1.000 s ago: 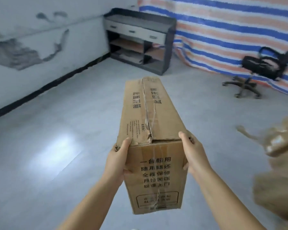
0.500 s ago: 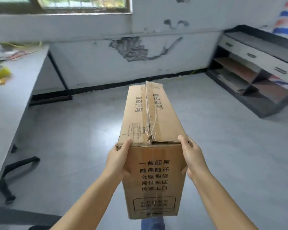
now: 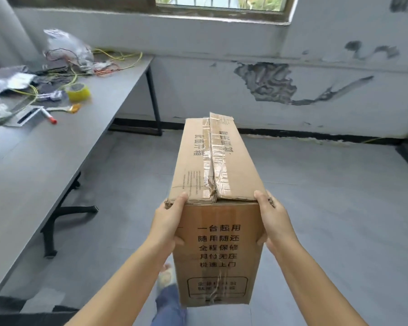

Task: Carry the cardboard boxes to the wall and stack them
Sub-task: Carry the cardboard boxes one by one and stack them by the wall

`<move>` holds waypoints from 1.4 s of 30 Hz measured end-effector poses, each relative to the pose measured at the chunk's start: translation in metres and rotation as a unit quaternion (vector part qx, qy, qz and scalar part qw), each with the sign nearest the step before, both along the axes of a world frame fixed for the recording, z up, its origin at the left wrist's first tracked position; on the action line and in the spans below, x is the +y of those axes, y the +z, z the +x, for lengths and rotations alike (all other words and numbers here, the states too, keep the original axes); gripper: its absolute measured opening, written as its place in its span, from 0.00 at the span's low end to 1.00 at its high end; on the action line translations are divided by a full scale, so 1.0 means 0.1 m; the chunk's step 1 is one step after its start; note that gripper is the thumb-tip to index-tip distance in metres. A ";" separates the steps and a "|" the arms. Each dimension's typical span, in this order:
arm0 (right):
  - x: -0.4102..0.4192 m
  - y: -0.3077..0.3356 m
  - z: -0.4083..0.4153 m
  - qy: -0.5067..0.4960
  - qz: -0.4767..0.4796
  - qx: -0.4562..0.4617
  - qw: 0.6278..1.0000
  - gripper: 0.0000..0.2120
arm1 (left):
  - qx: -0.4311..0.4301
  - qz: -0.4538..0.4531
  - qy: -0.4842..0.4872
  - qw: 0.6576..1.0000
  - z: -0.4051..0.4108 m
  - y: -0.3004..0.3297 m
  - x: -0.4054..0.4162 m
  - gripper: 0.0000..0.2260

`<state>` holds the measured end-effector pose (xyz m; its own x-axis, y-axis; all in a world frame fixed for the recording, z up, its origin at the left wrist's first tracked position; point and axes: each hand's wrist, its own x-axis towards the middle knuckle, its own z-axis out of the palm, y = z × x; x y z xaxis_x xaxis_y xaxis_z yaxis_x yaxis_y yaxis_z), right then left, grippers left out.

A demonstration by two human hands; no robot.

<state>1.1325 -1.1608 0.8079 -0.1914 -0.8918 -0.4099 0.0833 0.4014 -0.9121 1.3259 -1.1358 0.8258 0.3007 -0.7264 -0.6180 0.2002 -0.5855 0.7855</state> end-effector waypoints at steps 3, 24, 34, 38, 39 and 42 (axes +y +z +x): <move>-0.68 -0.11 0.24 0.006 -0.003 -0.006 1.000 0.17 | -0.009 -0.001 0.007 1.000 0.25 -0.08 -0.64 0.04; -5.39 -0.42 1.49 0.018 0.034 -0.031 0.999 0.09 | -0.022 0.014 0.034 0.999 1.47 -0.45 -5.32 0.10; -6.94 -1.74 1.84 0.046 0.094 -0.010 0.995 0.17 | 0.000 0.080 0.071 0.994 1.85 -1.68 -6.89 0.12; -7.16 -2.53 2.03 0.051 0.108 -0.008 0.993 0.19 | -0.013 0.089 0.063 0.994 2.04 -2.49 -7.14 0.14; -7.15 -2.74 2.07 0.055 0.111 -0.001 0.992 0.20 | -0.015 0.091 0.067 0.993 2.09 -2.68 -7.14 0.15; -6.95 -3.26 2.20 0.067 0.125 0.019 0.990 0.27 | -0.017 0.089 0.076 0.993 2.21 -3.21 -6.97 0.17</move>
<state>1.3527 -1.8554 0.4819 -0.0987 -0.7823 -0.6151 -0.0188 0.6195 -0.7848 1.5467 -1.8330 0.5047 0.4203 -0.5513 -0.7207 0.2720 -0.6812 0.6797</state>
